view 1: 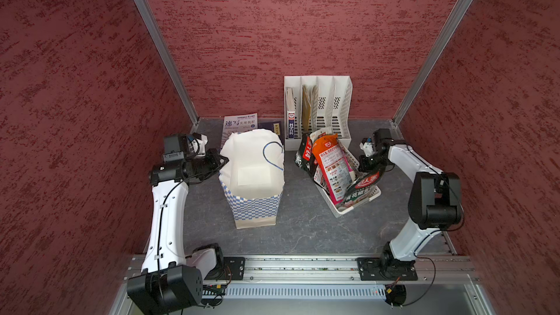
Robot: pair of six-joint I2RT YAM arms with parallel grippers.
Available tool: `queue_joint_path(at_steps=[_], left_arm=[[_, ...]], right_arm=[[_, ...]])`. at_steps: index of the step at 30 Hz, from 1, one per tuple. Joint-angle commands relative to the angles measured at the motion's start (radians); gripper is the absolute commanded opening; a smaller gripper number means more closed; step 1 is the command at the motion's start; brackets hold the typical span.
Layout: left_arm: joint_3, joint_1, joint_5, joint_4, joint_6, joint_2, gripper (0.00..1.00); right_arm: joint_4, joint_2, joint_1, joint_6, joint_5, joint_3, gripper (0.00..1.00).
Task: Place the condiment packets inside the bag
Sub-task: Adjust the storage box at the center of the board.
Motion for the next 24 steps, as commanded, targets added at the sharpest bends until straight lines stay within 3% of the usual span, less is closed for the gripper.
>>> queue_joint_path(at_steps=[1, 6, 9, 11, 16, 19, 24], left_arm=[[-0.008, -0.006, -0.005, 0.014, 0.021, -0.017, 0.0], [-0.011, -0.008, -0.006, 0.018, 0.017, -0.014, 0.0], [-0.008, -0.012, -0.006, 0.016, 0.017, -0.013, 0.0], [-0.005, -0.018, -0.006, 0.013, 0.015, -0.017, 0.0], [-0.006, -0.035, -0.016, 0.009, 0.013, -0.023, 0.0], [-0.011, -0.043, -0.024, 0.007, 0.016, -0.026, 0.0], [-0.018, -0.056, -0.029, 0.017, 0.014, -0.031, 0.0]], right_arm=[[0.096, -0.032, -0.036, 0.093, 0.083, 0.017, 0.19], [0.106, -0.057, -0.036, 0.107, 0.051, 0.017, 0.35], [0.101, -0.123, -0.038, 0.127, 0.033, 0.012, 0.57], [0.093, -0.192, -0.038, 0.149, 0.024, 0.009, 0.68], [0.035, -0.45, -0.038, 0.165, 0.03, 0.014, 0.87], [-0.075, -0.583, -0.037, 0.185, 0.042, 0.051, 0.9], [-0.315, -0.744, -0.001, 0.272, -0.01, 0.087, 0.86]])
